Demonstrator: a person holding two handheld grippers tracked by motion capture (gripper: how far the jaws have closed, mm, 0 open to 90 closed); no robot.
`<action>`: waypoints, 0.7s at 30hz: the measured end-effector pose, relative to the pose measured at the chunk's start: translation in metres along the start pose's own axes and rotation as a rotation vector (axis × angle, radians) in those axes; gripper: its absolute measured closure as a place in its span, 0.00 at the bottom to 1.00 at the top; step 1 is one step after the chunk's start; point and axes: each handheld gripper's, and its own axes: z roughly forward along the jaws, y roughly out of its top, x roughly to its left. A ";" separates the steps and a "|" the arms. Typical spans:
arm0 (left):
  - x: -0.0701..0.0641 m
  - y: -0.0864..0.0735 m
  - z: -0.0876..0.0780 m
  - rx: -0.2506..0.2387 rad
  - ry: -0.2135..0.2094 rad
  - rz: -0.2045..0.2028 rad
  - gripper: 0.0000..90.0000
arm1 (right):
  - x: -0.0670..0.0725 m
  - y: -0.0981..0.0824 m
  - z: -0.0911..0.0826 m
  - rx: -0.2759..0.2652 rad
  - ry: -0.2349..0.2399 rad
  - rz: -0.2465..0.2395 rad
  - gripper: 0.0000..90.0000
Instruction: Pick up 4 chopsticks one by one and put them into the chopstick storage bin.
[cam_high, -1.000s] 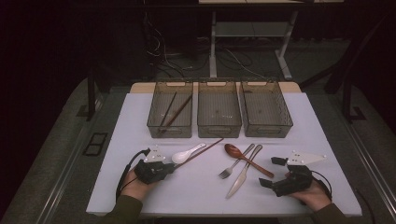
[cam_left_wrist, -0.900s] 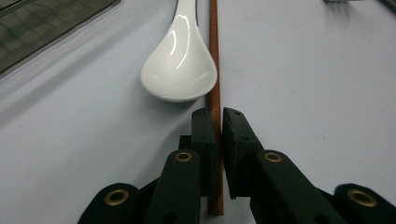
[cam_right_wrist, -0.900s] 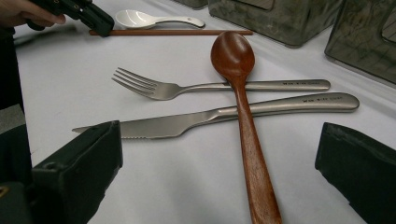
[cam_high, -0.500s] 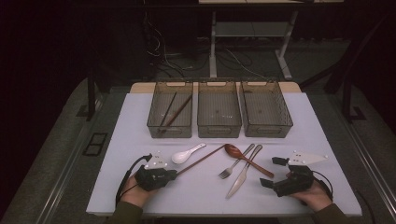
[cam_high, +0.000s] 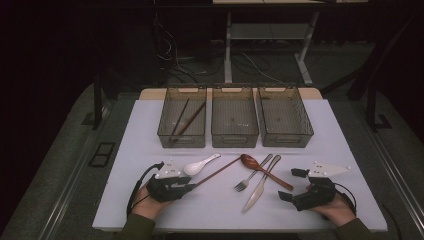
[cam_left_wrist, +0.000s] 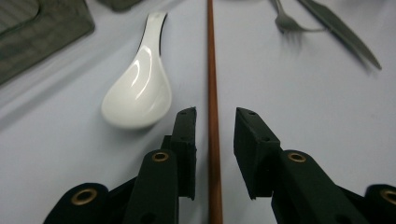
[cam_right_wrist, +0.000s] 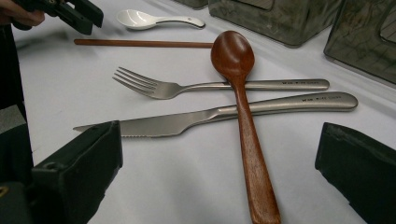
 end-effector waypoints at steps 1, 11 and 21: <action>-0.001 0.003 0.003 -0.009 -0.005 0.001 0.76 | 0.000 0.000 0.000 -0.001 -0.001 -0.001 0.01; 0.003 0.026 0.037 0.020 -0.011 -0.007 0.80 | 0.000 0.000 0.001 0.004 0.002 0.007 0.01; 0.008 0.029 0.052 0.036 -0.020 -0.030 0.83 | 0.000 -0.001 0.001 0.006 0.000 -0.001 0.01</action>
